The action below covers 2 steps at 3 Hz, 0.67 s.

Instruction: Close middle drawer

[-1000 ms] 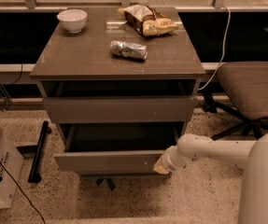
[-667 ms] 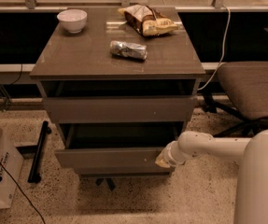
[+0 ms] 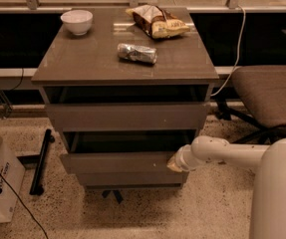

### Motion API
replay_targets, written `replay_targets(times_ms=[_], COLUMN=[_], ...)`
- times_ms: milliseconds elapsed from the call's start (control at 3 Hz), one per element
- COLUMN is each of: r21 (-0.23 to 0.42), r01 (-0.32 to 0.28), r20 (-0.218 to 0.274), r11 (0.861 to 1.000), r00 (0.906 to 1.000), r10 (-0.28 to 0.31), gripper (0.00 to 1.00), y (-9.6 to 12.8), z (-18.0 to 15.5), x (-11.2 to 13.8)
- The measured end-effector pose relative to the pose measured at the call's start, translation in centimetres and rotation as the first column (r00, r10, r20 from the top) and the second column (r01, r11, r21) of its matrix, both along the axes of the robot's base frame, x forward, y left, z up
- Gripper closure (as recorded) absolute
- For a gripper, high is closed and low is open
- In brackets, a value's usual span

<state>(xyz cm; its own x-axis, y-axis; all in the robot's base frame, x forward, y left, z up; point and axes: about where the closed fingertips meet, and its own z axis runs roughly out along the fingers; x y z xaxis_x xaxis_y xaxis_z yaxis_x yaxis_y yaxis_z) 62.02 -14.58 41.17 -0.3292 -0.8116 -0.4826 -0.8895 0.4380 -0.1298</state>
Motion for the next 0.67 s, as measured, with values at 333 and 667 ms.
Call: replay_targets(times_ms=[333, 667], r21=[0.005, 0.006], r01=[0.015, 0.012], r20=[0.051, 0.044], r11=[1.000, 1.000], r00=[0.9986, 0.9989], r10=[-0.015, -0.012], gripper=[0.84, 0.53], y=[-0.41, -0.21], z=[1.01, 0.75], x=[2.05, 1.85])
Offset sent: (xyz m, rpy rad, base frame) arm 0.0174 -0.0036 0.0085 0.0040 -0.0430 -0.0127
